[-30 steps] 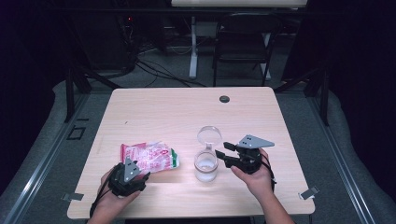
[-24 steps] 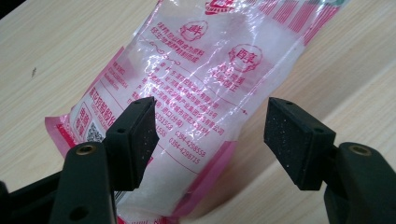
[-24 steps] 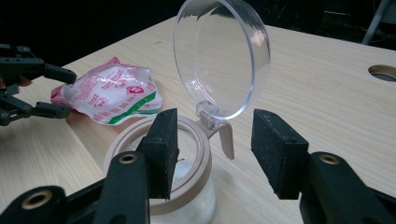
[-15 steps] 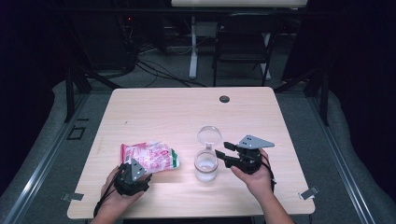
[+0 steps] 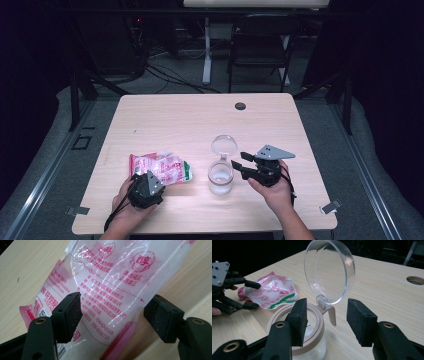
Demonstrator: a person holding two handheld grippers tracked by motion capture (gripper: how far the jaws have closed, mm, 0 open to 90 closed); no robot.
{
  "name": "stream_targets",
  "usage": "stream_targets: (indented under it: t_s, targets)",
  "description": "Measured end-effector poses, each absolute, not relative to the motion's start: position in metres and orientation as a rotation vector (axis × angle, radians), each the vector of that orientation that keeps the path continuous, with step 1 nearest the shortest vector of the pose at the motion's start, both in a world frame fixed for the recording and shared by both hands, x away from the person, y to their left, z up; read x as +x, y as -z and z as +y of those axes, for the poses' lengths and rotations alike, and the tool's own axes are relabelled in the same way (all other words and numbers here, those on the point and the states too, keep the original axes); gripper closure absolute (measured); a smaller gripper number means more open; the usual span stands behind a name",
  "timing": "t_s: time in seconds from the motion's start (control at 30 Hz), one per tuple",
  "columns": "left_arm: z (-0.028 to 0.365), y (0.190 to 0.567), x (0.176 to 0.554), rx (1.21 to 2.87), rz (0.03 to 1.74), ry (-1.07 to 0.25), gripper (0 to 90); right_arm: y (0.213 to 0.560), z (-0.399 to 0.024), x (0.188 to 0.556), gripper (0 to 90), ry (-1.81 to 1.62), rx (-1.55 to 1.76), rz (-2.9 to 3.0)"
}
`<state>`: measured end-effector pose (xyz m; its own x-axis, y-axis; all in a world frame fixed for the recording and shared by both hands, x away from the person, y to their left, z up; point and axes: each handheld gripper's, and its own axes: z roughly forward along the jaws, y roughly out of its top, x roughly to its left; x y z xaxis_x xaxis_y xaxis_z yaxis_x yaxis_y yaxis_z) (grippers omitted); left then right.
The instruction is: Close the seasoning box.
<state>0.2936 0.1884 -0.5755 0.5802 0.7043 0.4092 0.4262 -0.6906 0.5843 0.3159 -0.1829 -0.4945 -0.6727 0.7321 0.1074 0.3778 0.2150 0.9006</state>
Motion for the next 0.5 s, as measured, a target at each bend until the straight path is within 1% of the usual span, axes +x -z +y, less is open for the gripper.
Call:
stream_targets:
  t_s: [0.07,0.27,0.5]
  targets:
    - [0.186,0.577,0.295,2.385,0.911,-0.912,31.1,0.495,-0.183,0.315,51.1,-1.442,1.031,2.155]
    - [0.184,0.578,0.3,2.359,0.949,-0.933,31.7,0.495,-0.185,0.314,51.1,-1.453,1.042,2.145]
    - [0.179,0.579,0.306,2.363,0.944,-0.944,37.5,0.496,-0.192,0.309,51.1,-1.448,1.063,2.129]
